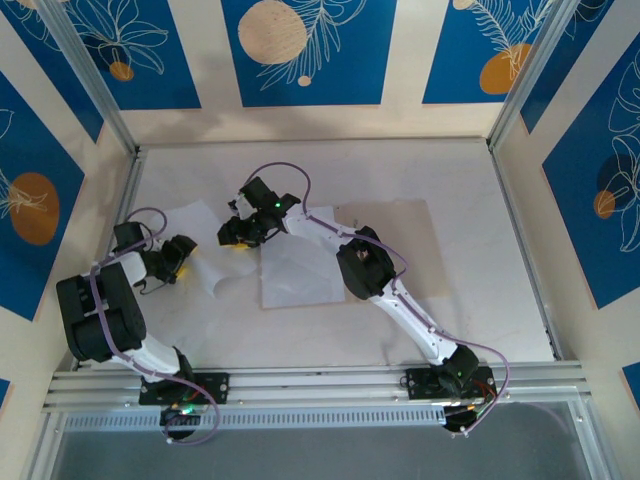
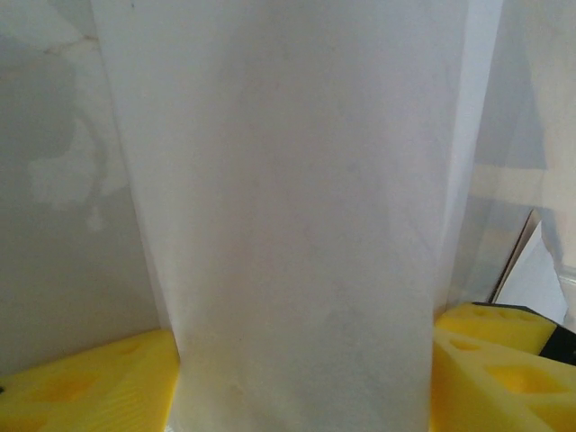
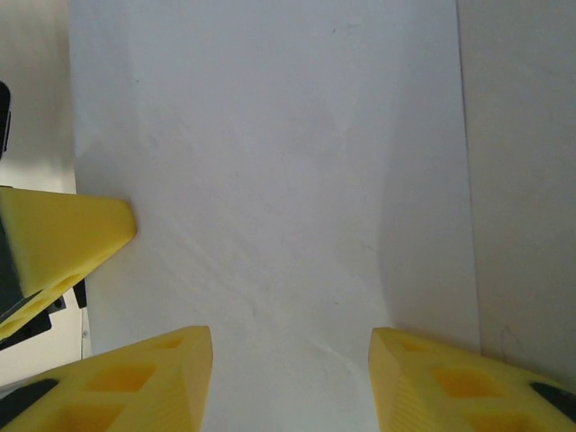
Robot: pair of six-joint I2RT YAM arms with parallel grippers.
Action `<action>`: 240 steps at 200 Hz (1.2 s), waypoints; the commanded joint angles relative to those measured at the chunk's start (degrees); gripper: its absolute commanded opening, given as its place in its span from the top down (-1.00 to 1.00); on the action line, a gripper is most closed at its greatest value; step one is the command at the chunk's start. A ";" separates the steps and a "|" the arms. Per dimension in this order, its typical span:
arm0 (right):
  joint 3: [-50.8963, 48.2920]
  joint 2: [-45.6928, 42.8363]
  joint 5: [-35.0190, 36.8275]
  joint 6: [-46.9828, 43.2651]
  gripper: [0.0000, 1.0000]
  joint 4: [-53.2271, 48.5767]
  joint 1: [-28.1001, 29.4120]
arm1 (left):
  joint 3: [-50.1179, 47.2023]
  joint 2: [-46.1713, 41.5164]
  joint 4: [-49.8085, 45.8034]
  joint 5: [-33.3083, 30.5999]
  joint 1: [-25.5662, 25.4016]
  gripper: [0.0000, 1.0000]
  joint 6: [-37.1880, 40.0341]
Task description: Put the files into the folder
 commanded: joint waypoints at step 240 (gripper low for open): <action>-48.87 -47.09 -13.64 8.98 -0.05 14.70 -5.89 | 1.04 -9.98 -4.96 11.11 -0.78 0.31 -4.46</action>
